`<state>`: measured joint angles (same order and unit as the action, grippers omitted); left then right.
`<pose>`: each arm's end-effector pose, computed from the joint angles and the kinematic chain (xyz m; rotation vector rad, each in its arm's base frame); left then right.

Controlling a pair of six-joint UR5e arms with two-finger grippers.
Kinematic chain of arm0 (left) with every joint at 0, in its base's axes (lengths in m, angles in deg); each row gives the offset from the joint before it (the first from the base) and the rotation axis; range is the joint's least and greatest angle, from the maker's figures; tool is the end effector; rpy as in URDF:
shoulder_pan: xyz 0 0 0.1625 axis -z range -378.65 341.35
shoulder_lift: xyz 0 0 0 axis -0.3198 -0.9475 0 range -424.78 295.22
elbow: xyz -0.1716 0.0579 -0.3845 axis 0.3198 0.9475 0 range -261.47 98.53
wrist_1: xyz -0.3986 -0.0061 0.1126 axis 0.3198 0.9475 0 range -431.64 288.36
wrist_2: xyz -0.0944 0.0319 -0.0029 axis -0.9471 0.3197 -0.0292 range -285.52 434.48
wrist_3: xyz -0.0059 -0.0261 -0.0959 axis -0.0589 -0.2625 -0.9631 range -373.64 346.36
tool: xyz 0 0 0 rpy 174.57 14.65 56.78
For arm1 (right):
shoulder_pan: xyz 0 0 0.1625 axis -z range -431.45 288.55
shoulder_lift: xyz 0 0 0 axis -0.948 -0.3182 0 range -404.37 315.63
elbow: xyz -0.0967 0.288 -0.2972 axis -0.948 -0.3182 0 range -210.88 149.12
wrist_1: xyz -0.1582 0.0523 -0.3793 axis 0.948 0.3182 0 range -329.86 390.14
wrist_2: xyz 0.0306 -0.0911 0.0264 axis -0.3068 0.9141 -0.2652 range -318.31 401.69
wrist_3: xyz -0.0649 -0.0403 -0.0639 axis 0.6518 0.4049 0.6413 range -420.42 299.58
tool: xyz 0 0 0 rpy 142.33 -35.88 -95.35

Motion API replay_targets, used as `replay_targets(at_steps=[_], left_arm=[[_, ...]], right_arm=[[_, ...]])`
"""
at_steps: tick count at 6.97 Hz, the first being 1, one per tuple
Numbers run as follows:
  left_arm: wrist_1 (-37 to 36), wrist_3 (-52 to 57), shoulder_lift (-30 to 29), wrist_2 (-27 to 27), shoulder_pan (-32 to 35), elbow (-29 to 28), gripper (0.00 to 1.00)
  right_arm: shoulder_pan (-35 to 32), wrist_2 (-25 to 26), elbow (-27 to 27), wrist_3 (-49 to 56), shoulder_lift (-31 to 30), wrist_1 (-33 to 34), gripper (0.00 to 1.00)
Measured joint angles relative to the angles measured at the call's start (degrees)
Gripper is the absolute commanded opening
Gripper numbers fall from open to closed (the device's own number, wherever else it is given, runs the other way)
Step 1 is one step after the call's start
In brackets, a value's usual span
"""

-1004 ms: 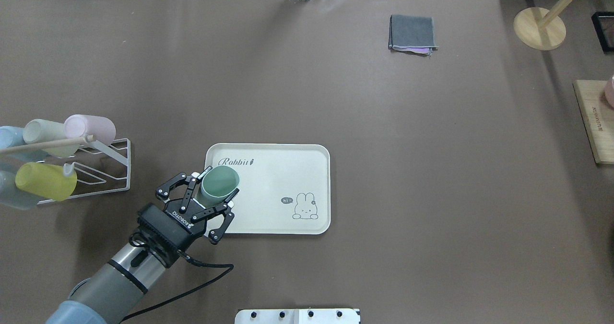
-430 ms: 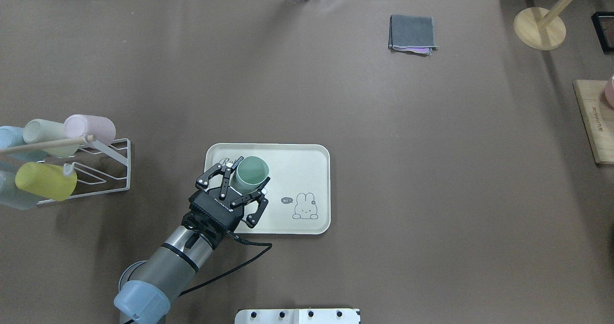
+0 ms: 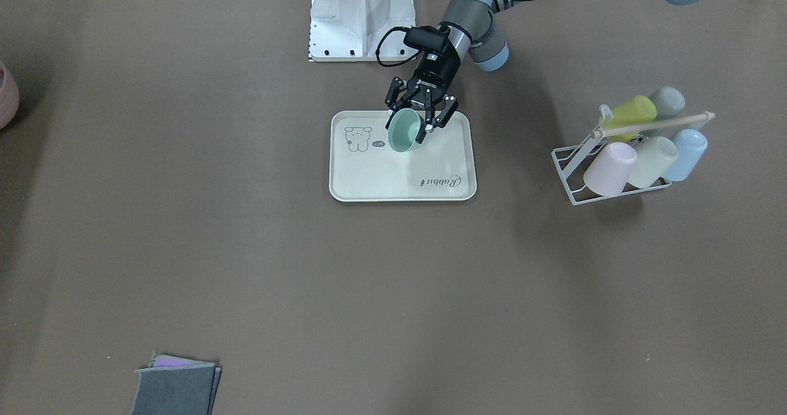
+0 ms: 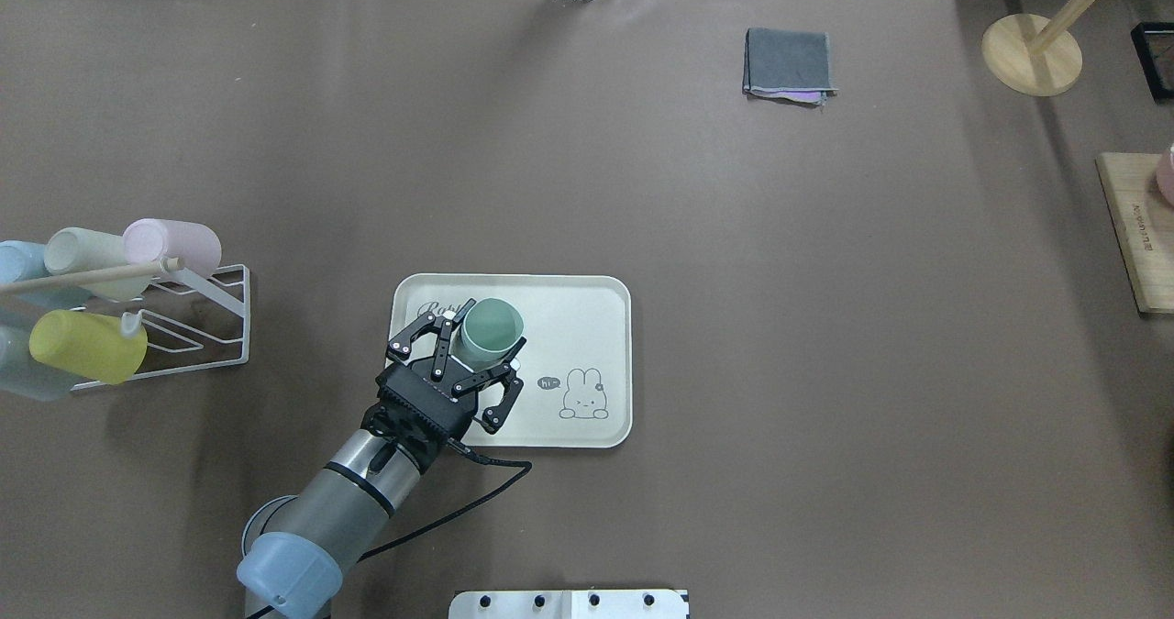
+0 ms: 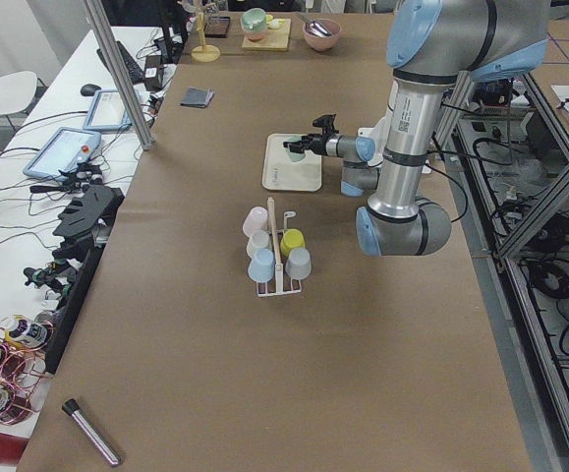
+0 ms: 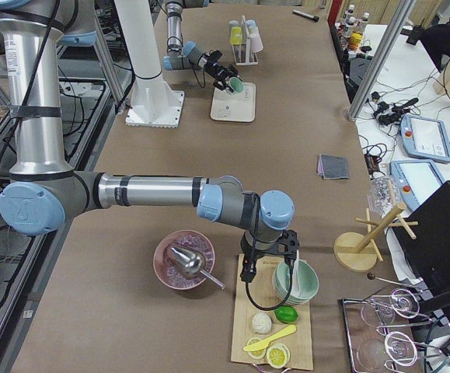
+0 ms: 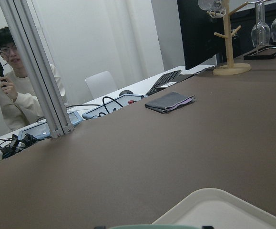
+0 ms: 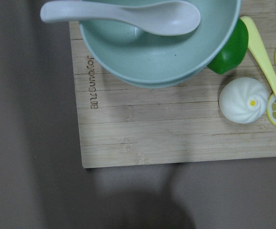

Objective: Pick up and place green cup on tray

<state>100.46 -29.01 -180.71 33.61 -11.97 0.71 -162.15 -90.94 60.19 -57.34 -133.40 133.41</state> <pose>0.5768 -0.2775 0.3131 1.4852 0.8041 0.1392 0.0718 -0.4818 0.6648 -0.1623 -0.7473 0.0337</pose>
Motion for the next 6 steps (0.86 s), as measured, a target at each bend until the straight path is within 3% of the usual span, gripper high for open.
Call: replay_targets(at_steps=[6], left_arm=[[0.8, 0.8, -2.0, 0.0, 0.6, -2.4, 0.82]], right_arm=[[-0.1, 0.0, 0.0, 0.0, 0.1, -0.1, 1.0]])
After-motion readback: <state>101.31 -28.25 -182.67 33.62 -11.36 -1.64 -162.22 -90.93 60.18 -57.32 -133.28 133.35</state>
